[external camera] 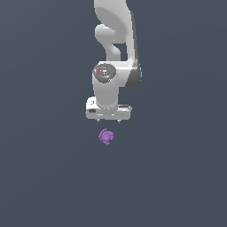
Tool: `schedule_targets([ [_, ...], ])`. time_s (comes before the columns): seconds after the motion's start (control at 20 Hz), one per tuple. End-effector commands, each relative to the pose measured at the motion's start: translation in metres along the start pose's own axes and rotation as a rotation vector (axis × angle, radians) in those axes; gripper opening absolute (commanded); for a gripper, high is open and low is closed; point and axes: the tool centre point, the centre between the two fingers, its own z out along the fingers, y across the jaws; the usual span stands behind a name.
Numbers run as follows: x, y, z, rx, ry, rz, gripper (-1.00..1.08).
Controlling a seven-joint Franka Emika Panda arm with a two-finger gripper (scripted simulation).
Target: Pick up the object and move it to a goal position.
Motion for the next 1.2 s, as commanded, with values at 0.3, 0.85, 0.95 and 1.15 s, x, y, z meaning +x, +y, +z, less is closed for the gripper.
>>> schedule_targets([
  [0.3, -0.001, 0.004, -0.009, 0.002, 0.016, 0.004, 1.0],
  [0.85, 0.001, 0.007, -0.012, 0.004, 0.026, 0.027, 1.0],
  [0.95, 0.002, 0.007, -0.011, 0.005, 0.028, 0.048, 1.0],
  [1.15, 0.007, 0.007, -0.005, 0.006, 0.033, 0.104, 1.0],
])
